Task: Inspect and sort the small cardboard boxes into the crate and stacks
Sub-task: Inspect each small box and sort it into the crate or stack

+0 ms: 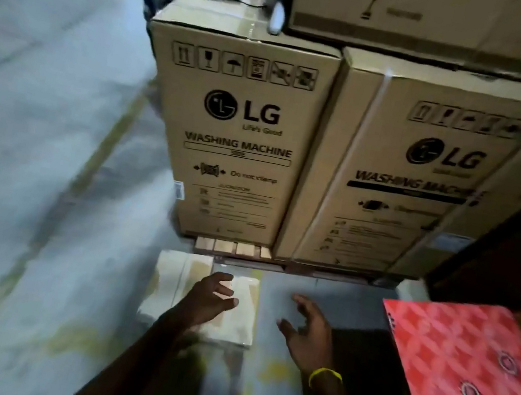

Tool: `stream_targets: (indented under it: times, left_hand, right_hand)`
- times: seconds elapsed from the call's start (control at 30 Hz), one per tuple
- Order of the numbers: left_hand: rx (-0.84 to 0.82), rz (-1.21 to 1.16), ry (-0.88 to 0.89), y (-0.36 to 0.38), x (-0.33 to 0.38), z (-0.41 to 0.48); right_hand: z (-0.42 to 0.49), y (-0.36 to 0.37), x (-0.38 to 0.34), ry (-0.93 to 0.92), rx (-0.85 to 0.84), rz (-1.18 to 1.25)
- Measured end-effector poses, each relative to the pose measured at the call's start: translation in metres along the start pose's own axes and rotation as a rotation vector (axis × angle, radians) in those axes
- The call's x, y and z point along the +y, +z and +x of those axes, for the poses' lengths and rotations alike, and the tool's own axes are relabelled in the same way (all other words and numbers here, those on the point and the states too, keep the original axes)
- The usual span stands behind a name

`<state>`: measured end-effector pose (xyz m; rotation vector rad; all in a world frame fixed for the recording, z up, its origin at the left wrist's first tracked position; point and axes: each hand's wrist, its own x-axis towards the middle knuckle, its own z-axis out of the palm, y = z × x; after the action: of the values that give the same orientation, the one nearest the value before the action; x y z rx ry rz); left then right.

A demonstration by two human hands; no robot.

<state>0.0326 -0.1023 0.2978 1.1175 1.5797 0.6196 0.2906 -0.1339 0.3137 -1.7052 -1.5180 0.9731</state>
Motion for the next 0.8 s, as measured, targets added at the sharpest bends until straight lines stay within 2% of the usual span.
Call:
stream_targets:
  times: [0.2, 0.43, 0.63, 0.8]
  left_hand:
    - [0.147, 0.005, -0.096, -0.041, -0.038, 0.008]
    - [0.254, -0.053, -0.206, -0.056, -0.08, 0.04]
    - [0.285, -0.075, -0.33, -0.055, -0.134, 0.088]
    - [0.268, 0.015, -0.362, -0.067, -0.211, 0.138]
  right_hand:
    - [0.042, 0.053, 0.002, 0.068, -0.193, 0.098]
    - [0.08, 0.115, 0.02, 0.218, -0.279, 0.244]
    - [0.104, 0.184, 0.059, 0.352, -0.384, 0.195]
    - [0.128, 0.256, 0.108, 0.401, -0.433, 0.113]
